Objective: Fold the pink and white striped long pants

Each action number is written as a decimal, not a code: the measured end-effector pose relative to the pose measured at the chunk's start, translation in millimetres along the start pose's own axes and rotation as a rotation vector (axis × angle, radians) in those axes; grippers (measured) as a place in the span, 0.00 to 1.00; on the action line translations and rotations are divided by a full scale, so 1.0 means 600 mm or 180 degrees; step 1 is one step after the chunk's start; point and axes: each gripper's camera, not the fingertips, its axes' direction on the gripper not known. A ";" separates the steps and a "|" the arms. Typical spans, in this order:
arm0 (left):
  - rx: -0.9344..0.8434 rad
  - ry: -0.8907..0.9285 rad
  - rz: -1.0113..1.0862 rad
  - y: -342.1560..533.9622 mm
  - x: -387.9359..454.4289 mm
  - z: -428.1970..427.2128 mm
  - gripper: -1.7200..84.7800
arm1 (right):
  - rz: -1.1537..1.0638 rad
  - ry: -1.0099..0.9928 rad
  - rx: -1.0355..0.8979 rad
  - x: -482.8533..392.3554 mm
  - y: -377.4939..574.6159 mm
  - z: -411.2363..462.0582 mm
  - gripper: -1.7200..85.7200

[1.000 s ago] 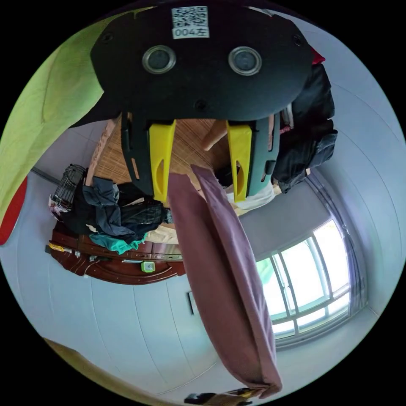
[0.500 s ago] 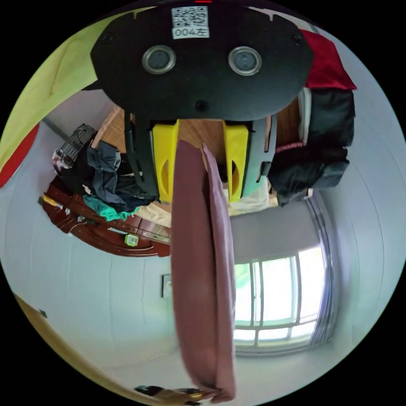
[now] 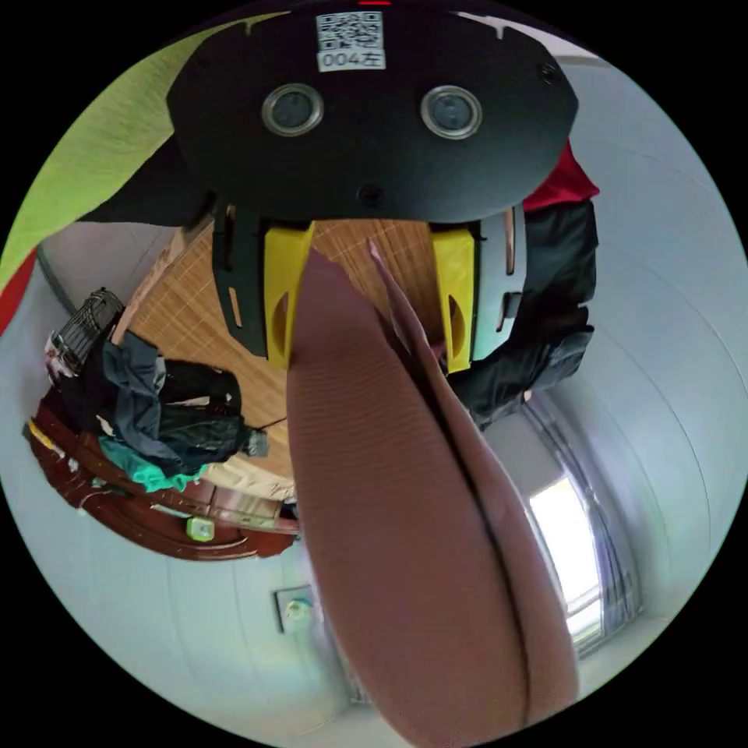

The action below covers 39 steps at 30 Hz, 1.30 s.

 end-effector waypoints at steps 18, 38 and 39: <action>0.0013 -0.0710 -0.0385 -0.129 -0.351 0.013 0.01 | 0.0745 0.0974 0.0767 0.282 0.065 -0.279 0.07; -0.2901 -0.0504 0.3119 0.017 -0.106 0.419 0.12 | 0.2873 0.3113 -0.1380 0.925 0.670 -0.241 0.13; -0.2982 -0.0460 0.3197 0.029 -0.104 0.421 0.13 | 0.2551 0.3498 -0.1710 0.919 0.672 -0.206 0.12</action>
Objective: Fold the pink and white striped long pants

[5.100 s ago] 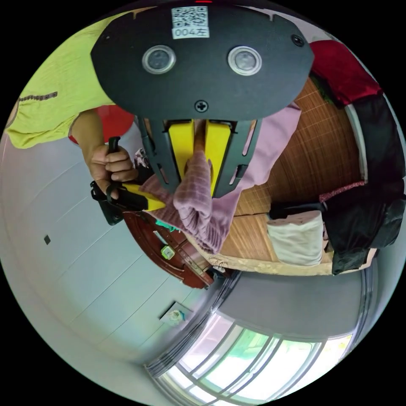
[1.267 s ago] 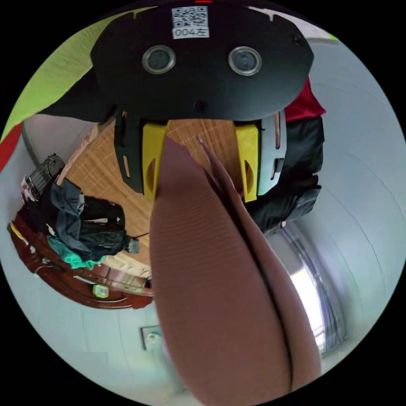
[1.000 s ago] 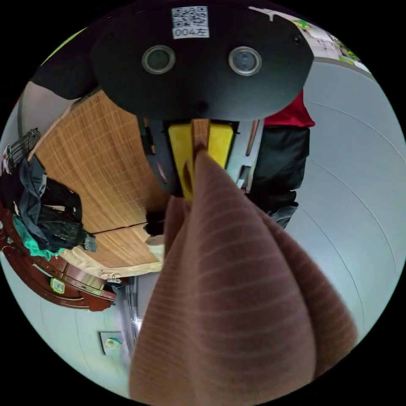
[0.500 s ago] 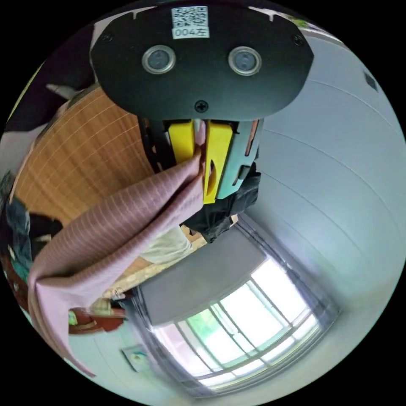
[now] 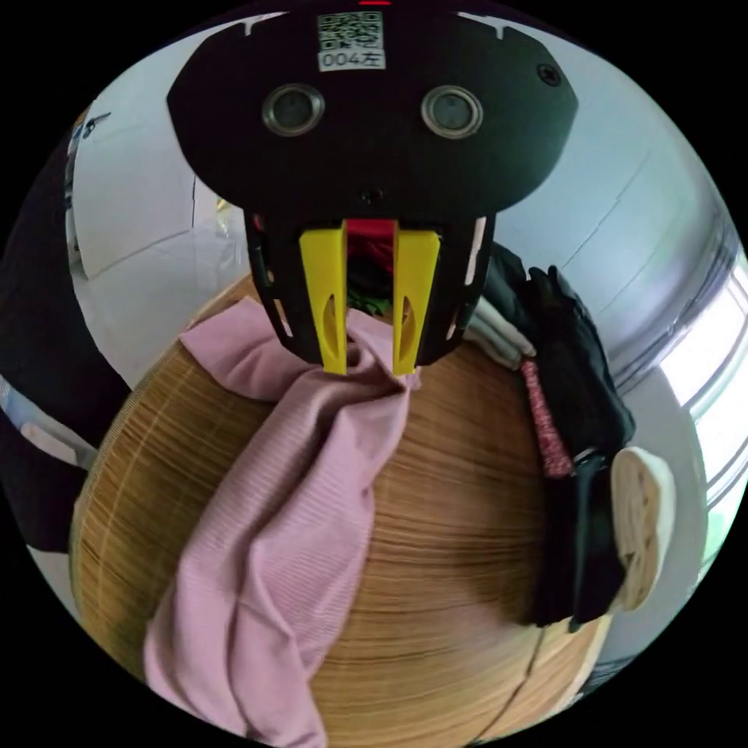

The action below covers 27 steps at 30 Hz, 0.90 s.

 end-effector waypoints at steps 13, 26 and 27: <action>0.0372 0.0695 -0.1159 0.207 -0.032 0.017 0.12 | -0.1149 0.2186 -0.0658 -0.225 0.057 0.370 0.01; 0.0494 0.0709 -0.1611 0.302 -0.142 0.128 0.15 | -0.0967 0.1116 0.0180 -0.365 0.091 0.295 0.09; 0.0432 0.0607 -0.1405 0.300 -0.144 0.143 0.14 | -0.1127 0.0921 0.0114 -0.391 0.078 0.294 0.14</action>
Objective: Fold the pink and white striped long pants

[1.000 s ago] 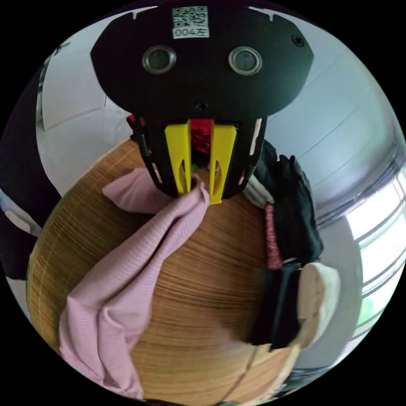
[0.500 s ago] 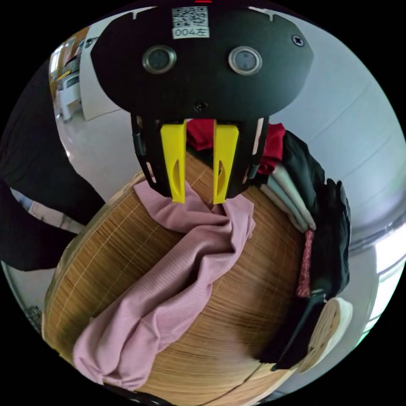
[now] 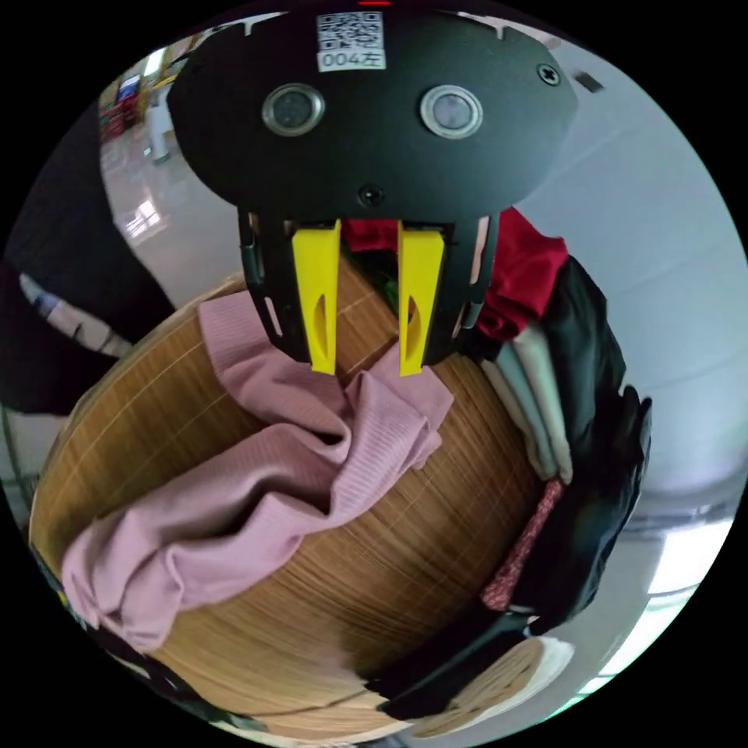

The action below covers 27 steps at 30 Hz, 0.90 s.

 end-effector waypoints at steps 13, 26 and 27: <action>-0.0143 -0.0517 0.1038 -0.033 0.007 0.048 0.12 | -0.1304 0.0180 -0.0909 -0.225 -0.137 0.174 0.18; -0.0019 -0.0495 0.1097 0.041 -0.206 -0.187 0.03 | -0.1107 0.0241 0.0404 -0.231 0.062 -0.053 0.07; -0.0020 -0.0482 0.1128 0.026 -0.230 -0.202 0.03 | -0.1034 0.0200 0.0528 -0.225 0.057 -0.071 0.06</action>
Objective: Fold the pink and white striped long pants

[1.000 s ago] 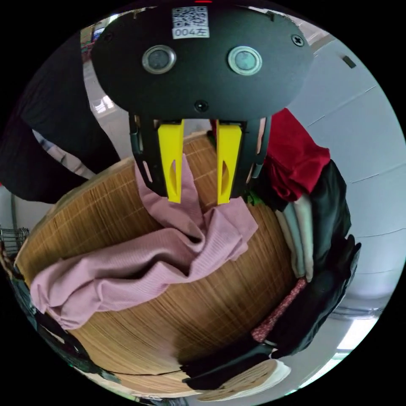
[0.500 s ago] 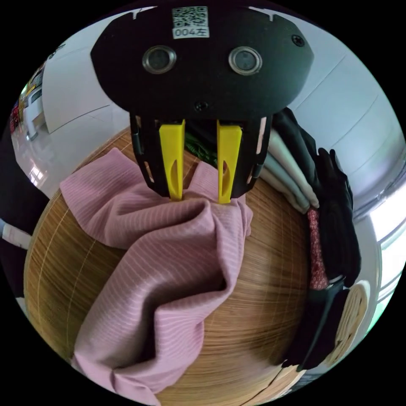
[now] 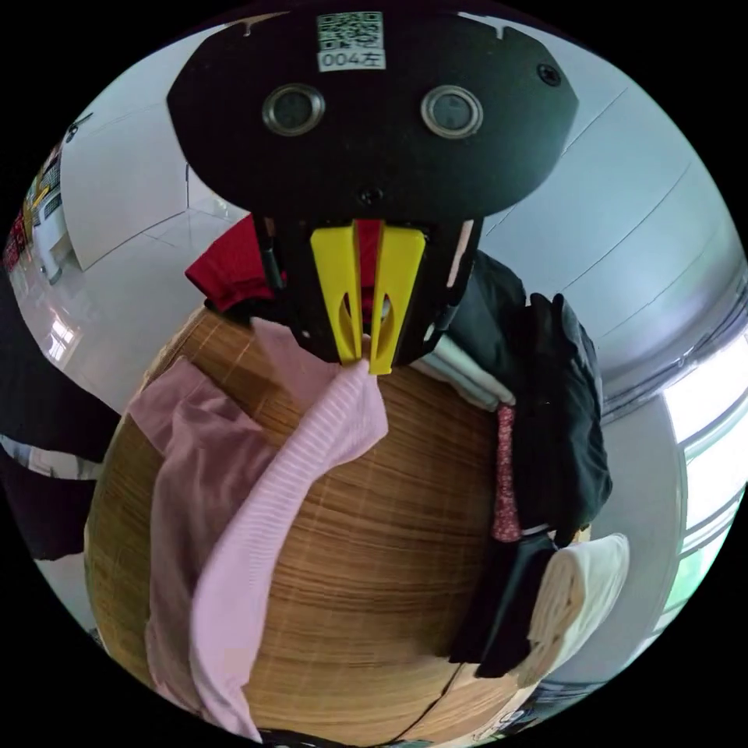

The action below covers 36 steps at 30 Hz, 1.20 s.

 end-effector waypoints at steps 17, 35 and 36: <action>0.0223 0.1112 -0.1574 -0.018 -0.148 0.001 0.12 | 0.1019 -0.0199 0.0012 0.139 0.093 0.143 0.12; 0.0150 0.1395 -0.2696 0.031 0.280 -0.070 0.19 | 0.2675 -0.1228 0.0171 0.267 0.490 0.408 0.17; 0.0176 0.1438 -0.2730 0.038 0.278 -0.078 0.20 | 0.2767 -0.1391 0.0250 0.275 0.506 0.417 0.17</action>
